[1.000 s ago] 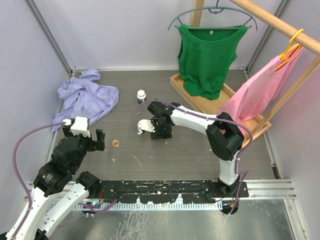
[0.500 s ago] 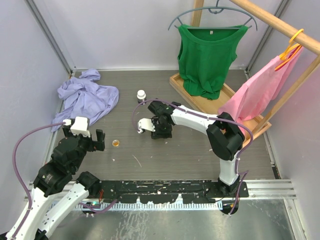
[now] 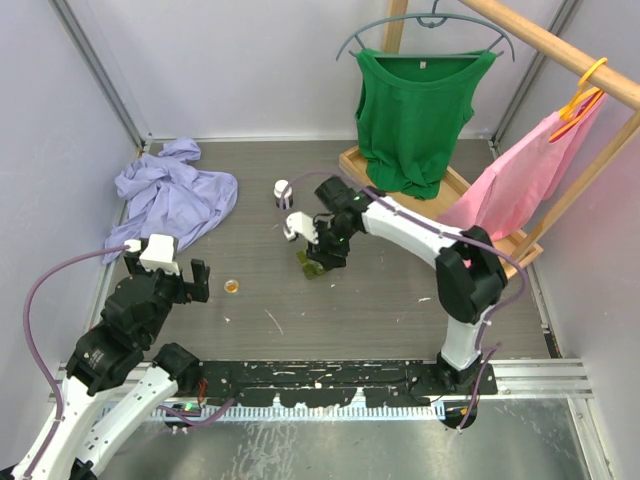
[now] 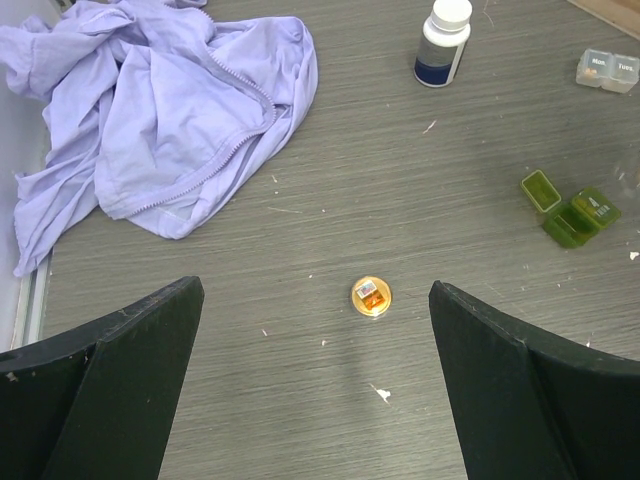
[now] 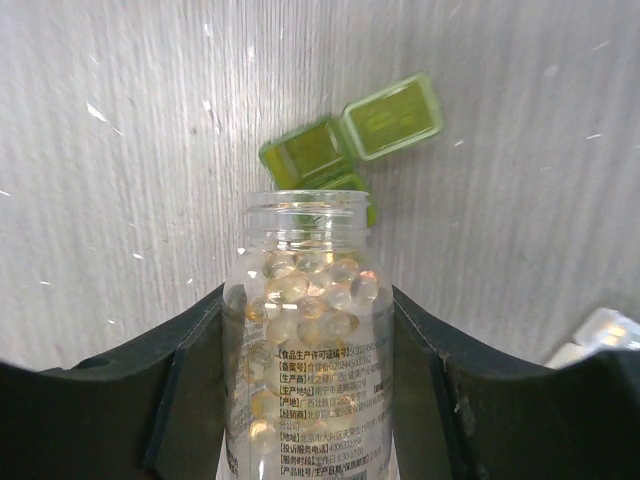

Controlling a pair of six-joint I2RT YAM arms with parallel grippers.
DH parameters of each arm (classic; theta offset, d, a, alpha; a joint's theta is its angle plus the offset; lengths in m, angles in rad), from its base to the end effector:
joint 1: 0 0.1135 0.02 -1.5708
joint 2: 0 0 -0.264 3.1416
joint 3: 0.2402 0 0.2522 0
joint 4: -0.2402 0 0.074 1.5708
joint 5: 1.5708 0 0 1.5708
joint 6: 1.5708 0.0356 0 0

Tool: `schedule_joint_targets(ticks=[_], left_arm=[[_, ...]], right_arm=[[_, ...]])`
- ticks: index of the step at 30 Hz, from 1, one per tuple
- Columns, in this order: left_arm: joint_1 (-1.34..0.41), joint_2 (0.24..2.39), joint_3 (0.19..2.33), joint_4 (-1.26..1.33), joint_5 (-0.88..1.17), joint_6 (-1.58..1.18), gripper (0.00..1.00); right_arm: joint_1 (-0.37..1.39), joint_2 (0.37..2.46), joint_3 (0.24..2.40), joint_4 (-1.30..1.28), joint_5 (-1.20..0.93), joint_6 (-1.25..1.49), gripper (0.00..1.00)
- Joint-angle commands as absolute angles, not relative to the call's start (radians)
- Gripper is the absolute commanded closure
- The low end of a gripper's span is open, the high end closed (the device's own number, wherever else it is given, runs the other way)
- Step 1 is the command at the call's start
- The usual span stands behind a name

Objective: Sort the pills into containers

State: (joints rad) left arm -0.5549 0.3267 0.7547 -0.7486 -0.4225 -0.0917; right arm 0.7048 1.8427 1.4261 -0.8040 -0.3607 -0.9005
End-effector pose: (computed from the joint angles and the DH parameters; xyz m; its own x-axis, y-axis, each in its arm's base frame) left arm 0.0663 -0.0239 0.3209 -0.2804 0.0756 -0.9569 0.1246 0.9913 0.0418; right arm 0.2783 0.2532 0.2227 0.1028 -0.8751 -0.4729 -0.9946 -0.0829 -0.0629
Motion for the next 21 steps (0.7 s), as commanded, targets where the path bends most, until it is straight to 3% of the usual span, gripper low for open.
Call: schedule_joint_targets(ticks=[1, 6, 9, 10, 12, 14, 17, 21], left_arm=[[-0.551, 0.32, 0.761, -0.69, -0.416, -0.086, 0.02], [-0.551, 0.331, 0.762, -0.689, -0.409, -0.09, 0.02], [-0.551, 0.331, 0.762, -0.687, -0.403, -0.092, 0.02], [-0.551, 0.331, 0.762, -0.687, -0.401, -0.092, 0.02], [-0.551, 0.333, 0.761, -0.686, -0.401, -0.091, 0.02], [-0.551, 0.333, 0.76, -0.686, -0.402, -0.092, 0.02], [-0.551, 0.333, 0.762, -0.688, -0.404, -0.092, 0.02], [-0.551, 0.331, 0.762, -0.688, -0.404, -0.094, 0.02]], right_arm=[[0.634, 1.641, 1.547, -0.784, -0.694, -0.826, 0.99], [0.461, 1.5, 1.627, -0.519, -1.065, -0.569, 0.99], [0.365, 1.458, 1.659, -0.119, -1.204, -0.104, 0.99], [0.344, 1.452, 1.664, 0.046, -1.23, 0.084, 0.99], [0.309, 1.451, 1.614, 0.665, -1.239, 0.645, 0.99], [0.244, 1.472, 1.589, 1.32, -1.062, 1.247, 0.99], [0.21, 1.449, 1.725, 1.198, -1.086, 1.233, 0.99], [0.207, 1.41, 1.717, 0.916, -1.201, 1.021, 0.99]])
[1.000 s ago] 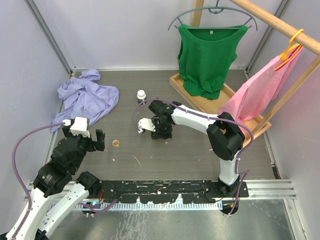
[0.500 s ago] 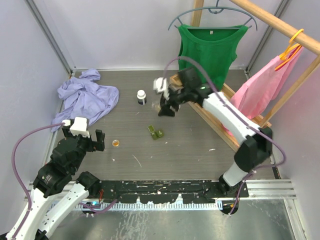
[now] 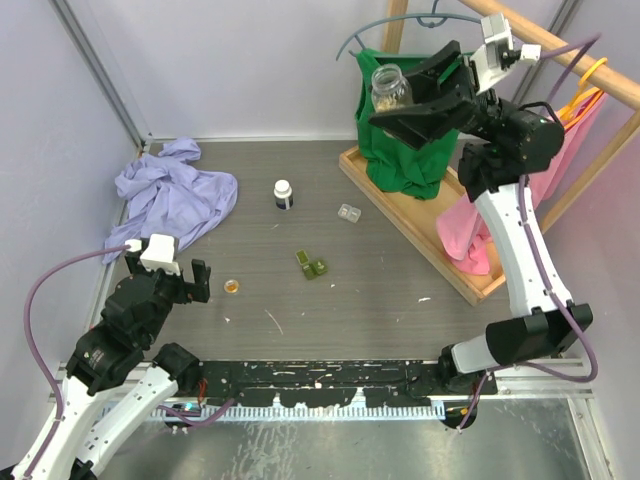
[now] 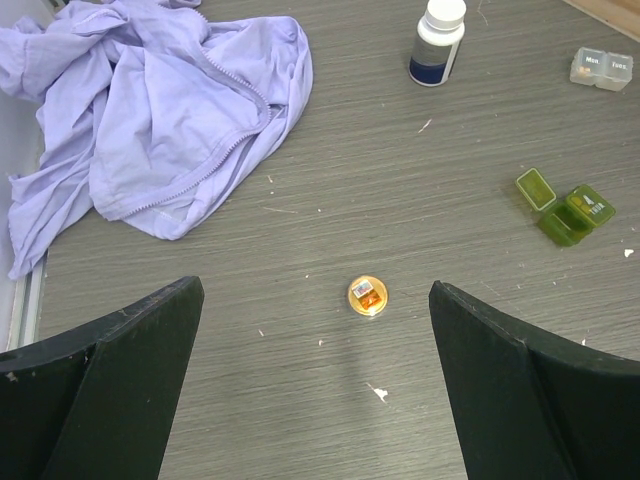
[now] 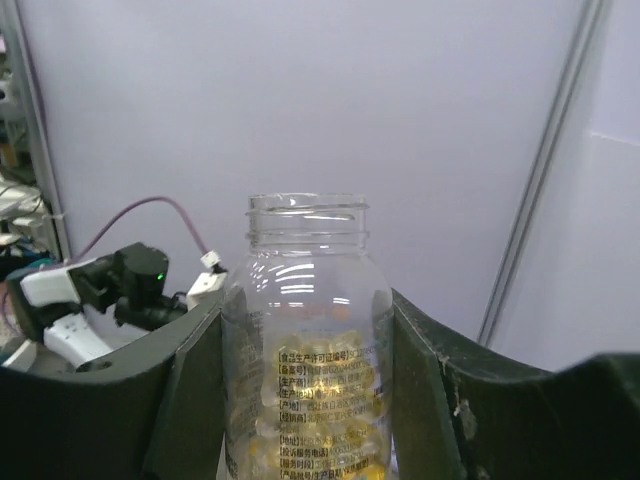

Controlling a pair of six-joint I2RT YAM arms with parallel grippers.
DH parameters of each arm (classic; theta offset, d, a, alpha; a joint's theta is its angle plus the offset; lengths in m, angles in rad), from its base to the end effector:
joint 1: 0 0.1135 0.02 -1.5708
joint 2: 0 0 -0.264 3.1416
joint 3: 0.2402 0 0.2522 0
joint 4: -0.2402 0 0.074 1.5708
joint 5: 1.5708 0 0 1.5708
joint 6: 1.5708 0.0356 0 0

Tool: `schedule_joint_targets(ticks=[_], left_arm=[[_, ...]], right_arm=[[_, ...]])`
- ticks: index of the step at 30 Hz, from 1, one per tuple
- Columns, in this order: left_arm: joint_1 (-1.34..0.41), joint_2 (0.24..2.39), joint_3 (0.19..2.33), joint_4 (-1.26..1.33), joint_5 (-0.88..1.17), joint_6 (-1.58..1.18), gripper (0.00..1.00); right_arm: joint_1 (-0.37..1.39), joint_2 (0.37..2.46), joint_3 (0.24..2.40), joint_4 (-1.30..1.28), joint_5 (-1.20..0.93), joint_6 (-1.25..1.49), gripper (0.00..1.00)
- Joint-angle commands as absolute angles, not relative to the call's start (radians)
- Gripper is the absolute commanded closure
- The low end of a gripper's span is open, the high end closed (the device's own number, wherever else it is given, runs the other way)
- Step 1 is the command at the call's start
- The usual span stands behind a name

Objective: Sort the pills into containers

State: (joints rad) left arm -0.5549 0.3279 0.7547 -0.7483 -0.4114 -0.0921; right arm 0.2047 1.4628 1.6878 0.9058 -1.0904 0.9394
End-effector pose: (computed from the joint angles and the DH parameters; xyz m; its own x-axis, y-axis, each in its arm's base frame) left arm 0.0665 -0.0245 0.3208 -0.2822 0.0758 -0.9564 0.1351 0.9901 0.0386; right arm 0.2437 0.0828 0.5709 0.1485 0.4118 -0.8991 -0.9888 0.0733 -0.1298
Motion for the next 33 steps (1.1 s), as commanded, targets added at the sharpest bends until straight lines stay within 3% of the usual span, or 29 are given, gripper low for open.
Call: schedule_joint_targets(ticks=[1, 5, 8, 11, 18, 25, 33], left_arm=[[-0.55, 0.331, 0.762, -0.687, -0.402, -0.095, 0.02], [-0.551, 0.327, 0.759, -0.685, -0.393, -0.094, 0.02], [-0.551, 0.327, 0.756, -0.681, -0.387, -0.092, 0.02], [-0.55, 0.328, 0.757, -0.681, -0.383, -0.091, 0.02], [-0.551, 0.329, 0.755, -0.68, -0.378, -0.087, 0.02], [-0.551, 0.334, 0.754, -0.678, -0.371, -0.086, 0.02], [-0.551, 0.342, 0.754, -0.679, -0.364, -0.082, 0.02]], right_arm=[[0.208, 1.398, 1.692, 0.81, -1.234, 0.923, 0.99], [0.231, 1.366, 1.514, 0.464, -1.328, 0.54, 0.99], [0.281, 1.354, 1.403, 0.022, -1.322, 0.047, 0.98], [0.372, 1.366, 1.321, -0.338, -1.186, -0.48, 0.97], [0.41, 1.464, 1.102, -0.357, -1.078, -0.805, 0.97], [0.439, 1.603, 1.076, -0.447, -0.907, -1.069, 0.97], [0.481, 1.7, 1.12, -0.471, -0.764, -1.152, 0.97]])
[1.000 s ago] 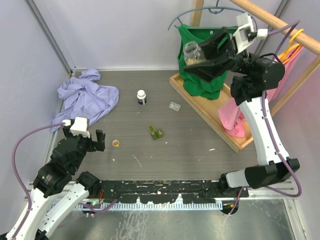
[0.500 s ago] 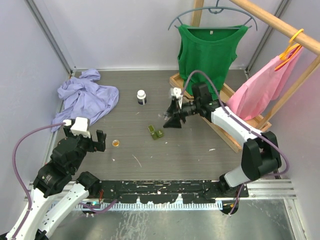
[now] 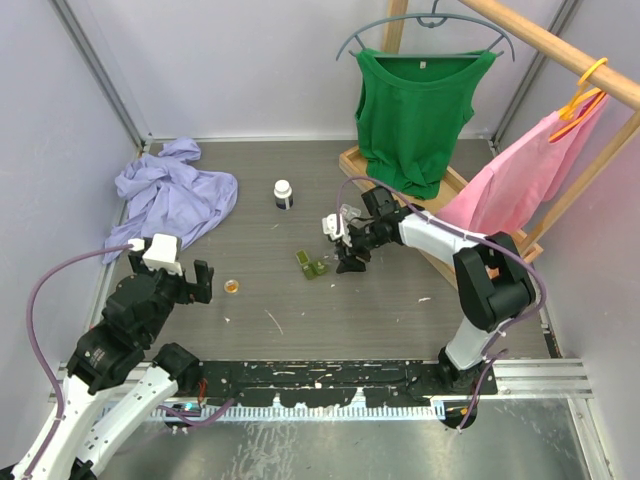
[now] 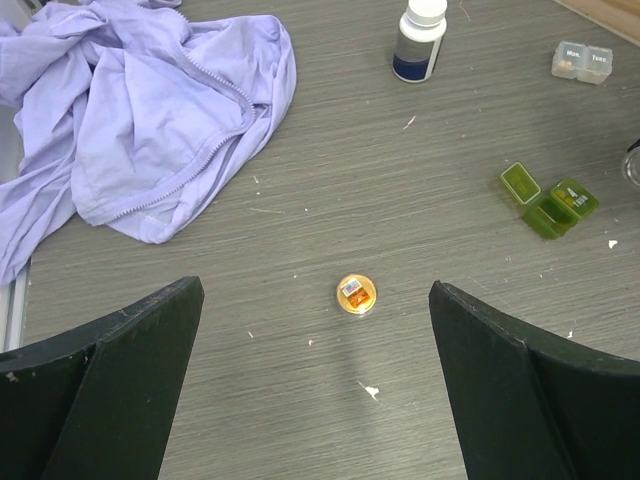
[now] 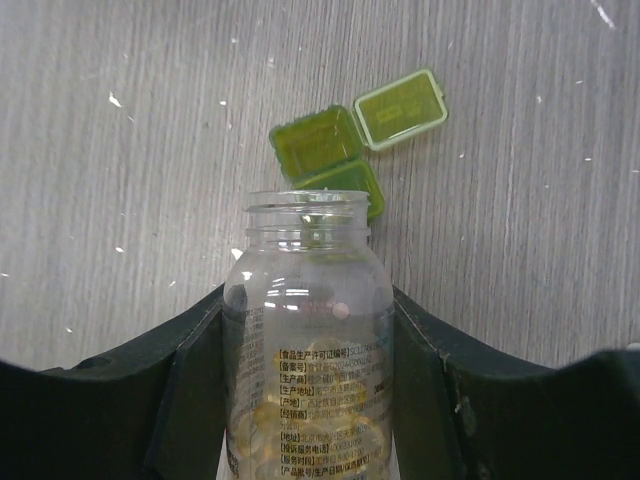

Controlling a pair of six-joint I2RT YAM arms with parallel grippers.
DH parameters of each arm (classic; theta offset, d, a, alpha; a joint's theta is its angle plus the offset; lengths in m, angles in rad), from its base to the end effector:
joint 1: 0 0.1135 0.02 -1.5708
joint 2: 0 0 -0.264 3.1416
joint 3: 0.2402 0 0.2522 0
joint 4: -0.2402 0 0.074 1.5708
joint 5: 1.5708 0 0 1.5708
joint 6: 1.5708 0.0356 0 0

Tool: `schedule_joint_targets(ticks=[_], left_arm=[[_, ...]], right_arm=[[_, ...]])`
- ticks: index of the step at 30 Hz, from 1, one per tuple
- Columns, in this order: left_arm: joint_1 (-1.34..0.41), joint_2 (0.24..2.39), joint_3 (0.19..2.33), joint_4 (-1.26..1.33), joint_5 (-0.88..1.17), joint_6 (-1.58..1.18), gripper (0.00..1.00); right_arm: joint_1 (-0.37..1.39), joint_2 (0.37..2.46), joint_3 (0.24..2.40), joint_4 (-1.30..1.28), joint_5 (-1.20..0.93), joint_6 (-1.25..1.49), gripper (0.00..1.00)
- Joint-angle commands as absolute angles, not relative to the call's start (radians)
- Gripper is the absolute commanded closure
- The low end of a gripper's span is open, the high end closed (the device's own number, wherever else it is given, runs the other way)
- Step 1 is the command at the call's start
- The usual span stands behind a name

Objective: Sort the pills into containers

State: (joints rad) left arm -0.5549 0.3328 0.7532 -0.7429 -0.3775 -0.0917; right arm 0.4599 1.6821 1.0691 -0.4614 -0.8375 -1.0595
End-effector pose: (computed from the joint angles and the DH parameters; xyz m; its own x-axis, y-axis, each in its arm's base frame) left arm 0.0674 -0.0264 0.3206 -0.2859 0.0771 -0.9552 0.1672 0.9855 0.0295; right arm 0.2847 0.1705 0.1980 0.1501 -0.5771 -0.8028 -0.9877 -0.1237 -0.0957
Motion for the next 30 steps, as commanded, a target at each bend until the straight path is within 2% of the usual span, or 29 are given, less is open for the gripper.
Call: schedule_joint_targets(ticks=[1, 30], left_arm=[[-0.55, 0.341, 0.754, -0.678, -0.363, -0.083, 0.02], [-0.55, 0.335, 0.753, -0.677, -0.351, -0.081, 0.02]], right_arm=[[0.485, 1.71, 1.123, -0.471, -0.757, -1.156, 0.97], [0.615, 1.81, 1.248, -0.551, -0.53, -1.198, 0.99]])
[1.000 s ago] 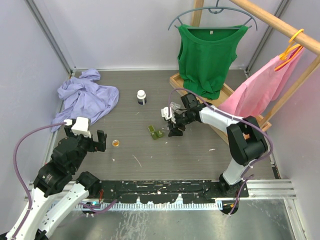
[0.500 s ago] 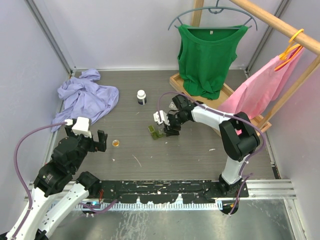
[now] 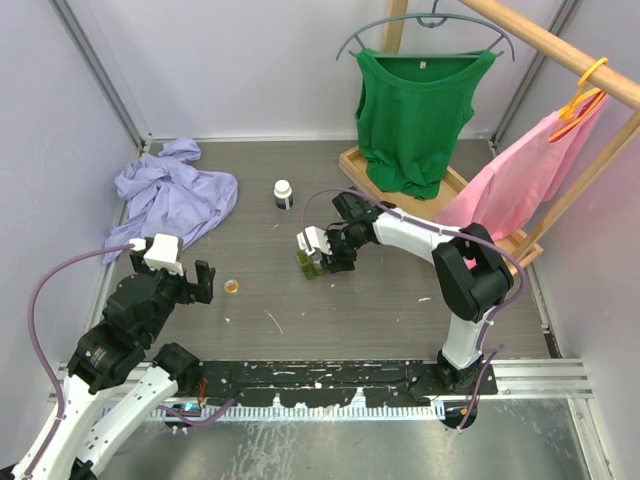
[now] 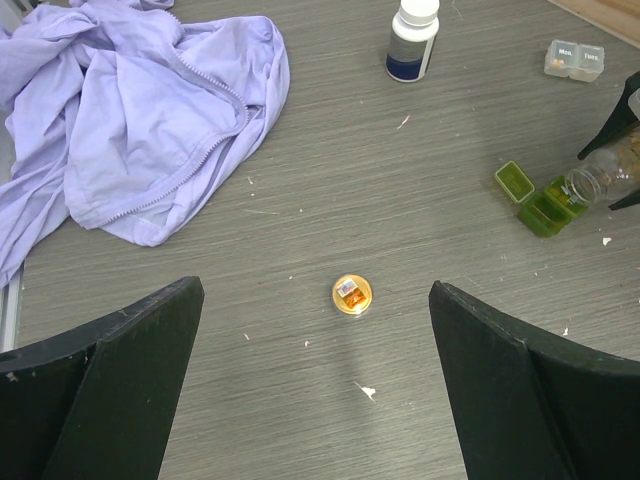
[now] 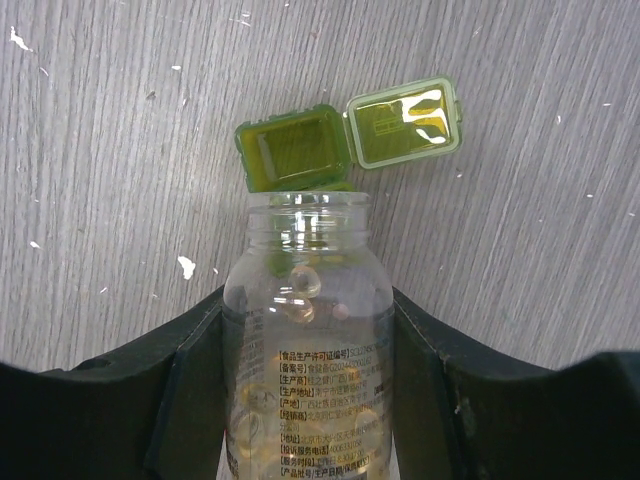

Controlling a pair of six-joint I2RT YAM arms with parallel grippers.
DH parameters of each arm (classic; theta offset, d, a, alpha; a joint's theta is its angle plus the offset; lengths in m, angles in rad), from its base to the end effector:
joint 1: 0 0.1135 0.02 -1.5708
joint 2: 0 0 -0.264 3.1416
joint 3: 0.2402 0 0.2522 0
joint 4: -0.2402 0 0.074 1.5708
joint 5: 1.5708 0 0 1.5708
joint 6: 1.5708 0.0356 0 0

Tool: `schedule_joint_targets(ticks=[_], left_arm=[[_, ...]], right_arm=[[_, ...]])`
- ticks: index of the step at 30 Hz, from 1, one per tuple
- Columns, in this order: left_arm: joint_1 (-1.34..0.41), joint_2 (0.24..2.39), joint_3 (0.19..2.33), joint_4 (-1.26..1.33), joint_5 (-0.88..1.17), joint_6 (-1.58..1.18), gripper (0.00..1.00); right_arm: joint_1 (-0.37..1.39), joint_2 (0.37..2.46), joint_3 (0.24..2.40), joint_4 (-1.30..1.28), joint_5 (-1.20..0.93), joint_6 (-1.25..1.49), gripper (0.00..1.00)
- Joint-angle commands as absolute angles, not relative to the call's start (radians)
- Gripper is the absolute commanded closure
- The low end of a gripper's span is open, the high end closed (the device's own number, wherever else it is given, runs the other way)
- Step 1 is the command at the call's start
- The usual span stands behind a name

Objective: Sort the pills into containers

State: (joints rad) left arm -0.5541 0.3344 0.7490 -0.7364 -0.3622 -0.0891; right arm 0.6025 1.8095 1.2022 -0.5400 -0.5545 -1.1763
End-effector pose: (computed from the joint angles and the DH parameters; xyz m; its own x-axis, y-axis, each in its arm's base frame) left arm 0.0682 -0.0274 0.3198 -0.2862 0.0793 -0.9549 0.1814 0.9830 0.0272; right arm 0.2865 0.2198 0.1844 0.3207 -0.7320 -0.6011 -0.9471 -0.2548 -0.1949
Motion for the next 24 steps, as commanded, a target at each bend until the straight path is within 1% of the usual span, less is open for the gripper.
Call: schedule_joint_targets(ticks=[1, 14, 24], left_arm=[[-0.55, 0.335, 0.753, -0.677, -0.35, -0.081, 0.02], [-0.549, 0.333, 0.753, -0.676, -0.349, -0.081, 0.02], [-0.55, 0.331, 0.753, -0.677, -0.348, -0.08, 0.02]], right_arm=[[0.619, 1.81, 1.249, -0.552, -0.52, -1.198, 0.99], [0.665, 1.815, 1.267, -0.584, -0.421, -1.21, 0.99], [0.681, 1.816, 1.28, -0.595, -0.398, -1.209, 0.99]])
